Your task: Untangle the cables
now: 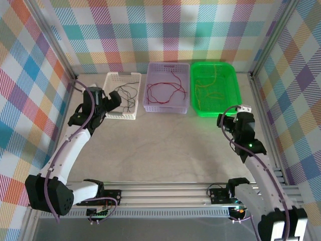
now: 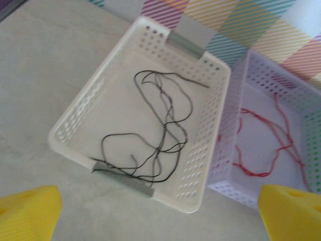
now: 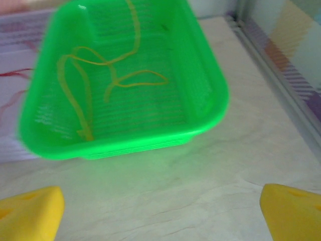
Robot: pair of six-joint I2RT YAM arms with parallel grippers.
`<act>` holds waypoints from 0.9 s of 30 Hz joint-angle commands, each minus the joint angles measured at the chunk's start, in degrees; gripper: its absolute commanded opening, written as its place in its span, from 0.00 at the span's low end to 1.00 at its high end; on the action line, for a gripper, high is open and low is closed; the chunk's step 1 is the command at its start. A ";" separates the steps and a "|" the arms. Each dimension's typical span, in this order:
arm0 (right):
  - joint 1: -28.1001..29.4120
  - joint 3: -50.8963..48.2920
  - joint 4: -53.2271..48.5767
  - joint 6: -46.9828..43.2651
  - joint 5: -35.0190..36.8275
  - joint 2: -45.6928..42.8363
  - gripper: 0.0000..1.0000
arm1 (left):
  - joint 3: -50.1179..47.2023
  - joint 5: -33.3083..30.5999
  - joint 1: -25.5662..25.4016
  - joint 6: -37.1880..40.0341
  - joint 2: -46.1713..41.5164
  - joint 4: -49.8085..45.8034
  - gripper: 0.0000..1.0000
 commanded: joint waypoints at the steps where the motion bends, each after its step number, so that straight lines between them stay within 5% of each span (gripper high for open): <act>1: -3.46 -3.15 13.63 2.79 2.31 4.79 1.00 | -4.54 -3.56 -0.55 2.19 -1.00 -0.06 1.00; 8: -6.41 -12.50 35.68 0.41 1.95 15.68 1.00 | -13.95 -10.64 -1.00 3.80 -1.96 5.67 1.00; 14: -7.08 -14.11 48.27 -6.63 -7.04 25.59 1.00 | -17.74 -13.30 -1.12 7.62 1.52 13.67 1.00; 19: -9.29 -9.26 42.28 -6.67 -11.40 28.86 1.00 | -20.91 -16.90 -1.00 12.78 5.16 22.14 1.00; 27: -11.73 -11.07 44.86 -7.28 -15.01 27.75 1.00 | -24.94 -13.68 0.05 18.02 9.05 34.76 1.00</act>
